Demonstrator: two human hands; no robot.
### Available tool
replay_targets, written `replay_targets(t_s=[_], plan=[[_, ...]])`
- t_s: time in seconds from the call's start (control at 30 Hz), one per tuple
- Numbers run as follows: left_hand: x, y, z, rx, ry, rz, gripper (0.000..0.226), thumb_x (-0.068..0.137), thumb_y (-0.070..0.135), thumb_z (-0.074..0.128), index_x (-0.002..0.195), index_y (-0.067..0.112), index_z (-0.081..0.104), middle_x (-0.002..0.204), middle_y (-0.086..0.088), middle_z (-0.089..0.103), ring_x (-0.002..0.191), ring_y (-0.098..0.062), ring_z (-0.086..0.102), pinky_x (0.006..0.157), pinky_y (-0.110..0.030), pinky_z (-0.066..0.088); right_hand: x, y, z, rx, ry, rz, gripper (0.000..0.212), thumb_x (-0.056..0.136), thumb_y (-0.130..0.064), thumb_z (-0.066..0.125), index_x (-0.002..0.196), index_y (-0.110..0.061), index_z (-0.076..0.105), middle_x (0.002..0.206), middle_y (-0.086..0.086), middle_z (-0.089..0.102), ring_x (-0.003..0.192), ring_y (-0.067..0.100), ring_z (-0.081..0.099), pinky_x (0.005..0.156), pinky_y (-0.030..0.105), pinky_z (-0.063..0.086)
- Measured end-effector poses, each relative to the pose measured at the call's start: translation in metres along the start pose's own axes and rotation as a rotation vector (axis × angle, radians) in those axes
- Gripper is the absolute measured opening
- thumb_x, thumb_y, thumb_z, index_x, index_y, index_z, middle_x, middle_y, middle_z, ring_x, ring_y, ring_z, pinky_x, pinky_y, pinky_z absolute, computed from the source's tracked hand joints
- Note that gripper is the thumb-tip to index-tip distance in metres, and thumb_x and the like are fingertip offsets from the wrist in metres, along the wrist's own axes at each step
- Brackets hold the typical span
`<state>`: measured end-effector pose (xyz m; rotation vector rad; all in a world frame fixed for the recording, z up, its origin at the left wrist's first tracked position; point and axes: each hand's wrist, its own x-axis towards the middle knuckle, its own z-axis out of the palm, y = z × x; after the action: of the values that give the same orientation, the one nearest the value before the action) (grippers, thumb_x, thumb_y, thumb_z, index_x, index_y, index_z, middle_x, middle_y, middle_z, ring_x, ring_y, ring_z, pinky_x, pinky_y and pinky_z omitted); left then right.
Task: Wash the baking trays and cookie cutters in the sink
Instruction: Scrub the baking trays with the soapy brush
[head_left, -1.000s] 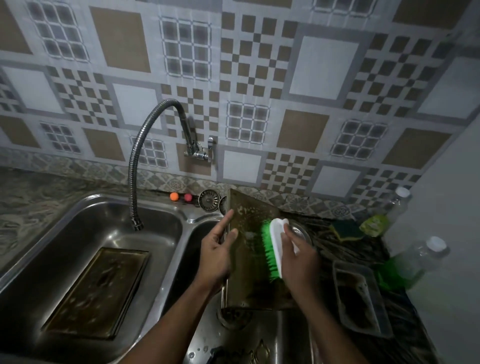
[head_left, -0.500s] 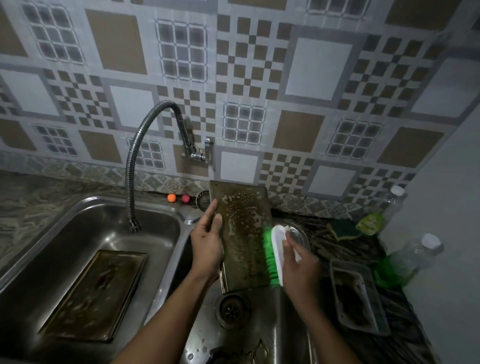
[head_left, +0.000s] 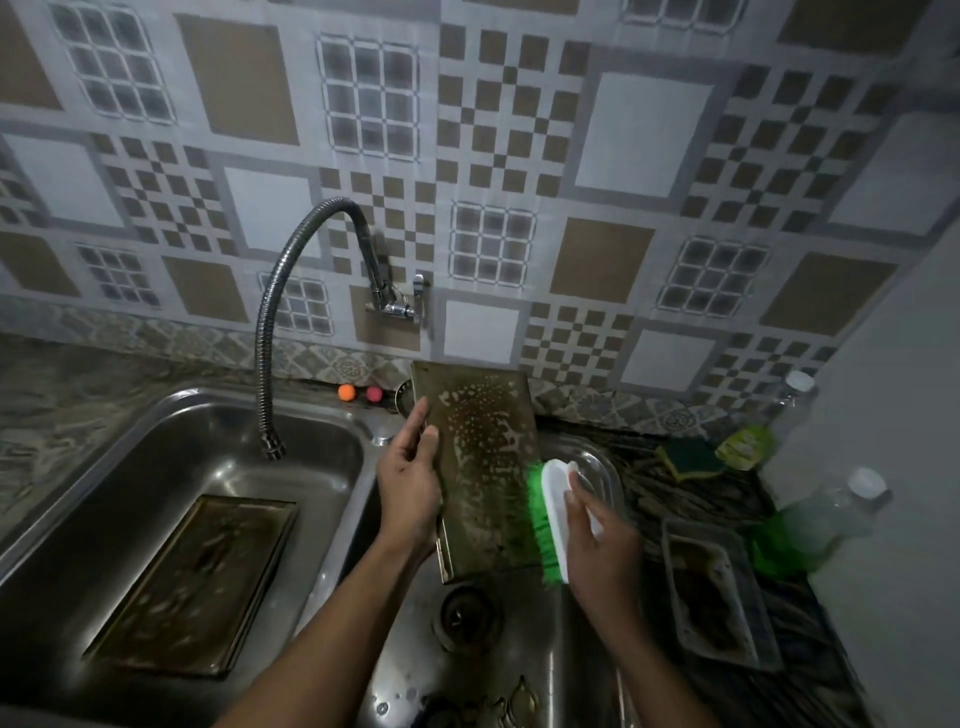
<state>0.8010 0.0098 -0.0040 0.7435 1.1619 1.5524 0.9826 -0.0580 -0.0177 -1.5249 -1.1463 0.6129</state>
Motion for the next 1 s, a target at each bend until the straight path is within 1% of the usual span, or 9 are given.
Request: replay_targets(t_s=[0.2, 0.33, 0.43, 0.5, 0.63, 0.73, 0.8, 0.9, 1.0], plan=[[-0.007, -0.002, 0.014, 0.057, -0.037, 0.023, 0.037, 0.100, 0.014, 0.053, 0.125, 0.040, 0.064, 0.135, 0.004, 0.061, 0.129, -0.014, 0.054, 0.112, -0.046, 0.040, -0.024, -0.041, 0.029, -0.014, -0.179, -0.227, 0.027, 0.094, -0.018, 0.062, 0.120, -0.023, 0.069, 0.119, -0.019, 0.065, 0.108, -0.012, 0.059, 0.089, 0.006, 0.045], [-0.013, 0.004, 0.008, -0.015, -0.045, -0.016, 0.038, 0.100, 0.009, 0.052, 0.121, 0.038, 0.064, 0.131, 0.003, 0.064, 0.122, -0.015, 0.059, 0.109, -0.045, 0.044, -0.005, -0.018, 0.018, -0.016, -0.065, -0.137, 0.026, 0.094, -0.017, 0.063, 0.118, -0.024, 0.067, 0.111, -0.016, 0.067, 0.099, -0.011, 0.062, 0.081, 0.002, 0.043], [-0.015, 0.001, 0.002, 0.015, -0.032, -0.001, 0.038, 0.100, 0.009, 0.052, 0.118, 0.040, 0.065, 0.132, 0.002, 0.064, 0.123, -0.014, 0.058, 0.109, -0.045, 0.043, 0.015, -0.001, 0.002, -0.023, -0.046, -0.034, 0.027, 0.095, -0.015, 0.061, 0.121, -0.021, 0.067, 0.115, -0.014, 0.066, 0.104, -0.017, 0.056, 0.098, 0.019, 0.047], [-0.017, -0.001, -0.001, 0.069, -0.041, 0.044, 0.037, 0.100, 0.009, 0.053, 0.122, 0.036, 0.063, 0.131, 0.003, 0.064, 0.123, -0.013, 0.059, 0.108, -0.043, 0.046, 0.024, 0.004, -0.007, -0.066, -0.036, -0.017, 0.029, 0.095, -0.017, 0.060, 0.123, -0.024, 0.067, 0.120, -0.016, 0.063, 0.110, -0.008, 0.058, 0.102, 0.033, 0.048], [-0.021, -0.001, -0.002, 0.211, -0.096, 0.109, 0.030, 0.097, 0.006, 0.056, 0.122, 0.021, 0.066, 0.099, 0.018, 0.072, 0.092, -0.012, 0.063, 0.085, -0.033, 0.053, 0.038, -0.010, -0.013, -0.029, -0.112, 0.014, 0.036, 0.097, -0.015, 0.054, 0.118, -0.044, 0.059, 0.130, -0.001, 0.060, 0.100, 0.025, 0.066, 0.077, 0.041, 0.058], [-0.026, 0.000, 0.001, 0.286, -0.127, 0.117, 0.029, 0.095, 0.005, 0.060, 0.118, 0.020, 0.068, 0.097, 0.016, 0.073, 0.087, -0.018, 0.064, 0.084, -0.044, 0.057, 0.025, -0.031, -0.006, 0.002, -0.200, -0.013, 0.043, 0.088, -0.002, 0.060, 0.096, -0.044, 0.067, 0.104, 0.003, 0.067, 0.084, 0.017, 0.070, 0.071, 0.039, 0.058], [-0.029, 0.003, 0.006, 0.304, -0.152, 0.129, 0.028, 0.093, 0.006, 0.061, 0.113, 0.024, 0.071, 0.107, 0.005, 0.072, 0.093, -0.021, 0.070, 0.087, -0.049, 0.058, 0.003, -0.042, 0.000, -0.083, -0.320, -0.033, 0.039, 0.080, -0.016, 0.072, 0.105, -0.044, 0.065, 0.110, -0.013, 0.061, 0.093, 0.006, 0.066, 0.081, 0.033, 0.057], [-0.037, 0.008, 0.012, 0.350, -0.202, 0.132, 0.027, 0.092, 0.012, 0.062, 0.102, 0.036, 0.070, 0.109, 0.001, 0.071, 0.098, -0.020, 0.069, 0.088, -0.045, 0.058, -0.029, -0.048, 0.010, -0.227, -0.452, -0.107, 0.068, 0.071, -0.029, 0.079, 0.133, -0.030, 0.053, 0.131, -0.013, 0.045, 0.115, -0.001, 0.050, 0.090, 0.005, 0.039], [-0.045, 0.019, 0.014, 0.293, -0.297, 0.114, 0.025, 0.094, 0.018, 0.060, 0.104, 0.038, 0.070, 0.105, 0.009, 0.071, 0.098, -0.018, 0.070, 0.083, -0.049, 0.059, -0.045, -0.051, 0.019, -0.328, -0.305, -0.206, 0.062, 0.081, -0.015, 0.067, 0.139, -0.025, 0.048, 0.143, -0.003, 0.041, 0.130, 0.010, 0.041, 0.106, 0.020, 0.035]])
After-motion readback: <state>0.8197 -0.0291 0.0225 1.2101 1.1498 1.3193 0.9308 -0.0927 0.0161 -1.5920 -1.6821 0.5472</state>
